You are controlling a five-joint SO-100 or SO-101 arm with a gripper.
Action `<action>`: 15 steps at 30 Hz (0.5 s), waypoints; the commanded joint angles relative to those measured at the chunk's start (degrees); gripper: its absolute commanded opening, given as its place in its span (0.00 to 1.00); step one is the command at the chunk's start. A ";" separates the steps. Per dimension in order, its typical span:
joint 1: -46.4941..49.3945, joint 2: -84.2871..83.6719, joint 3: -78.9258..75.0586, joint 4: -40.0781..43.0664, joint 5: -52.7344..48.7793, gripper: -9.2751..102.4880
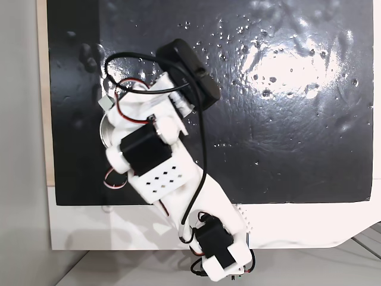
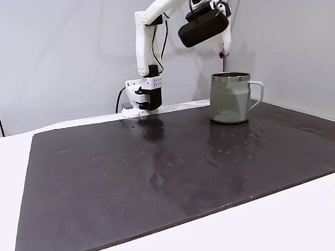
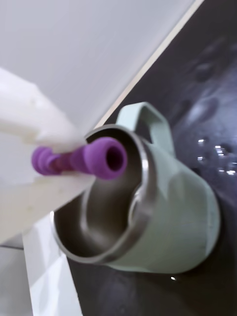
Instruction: Grasp a pengrip and put it in the cup.
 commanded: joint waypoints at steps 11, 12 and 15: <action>-10.46 4.48 4.22 0.97 0.62 0.09; -10.63 4.83 4.66 1.05 0.70 0.10; -11.16 5.71 5.89 1.05 0.70 0.23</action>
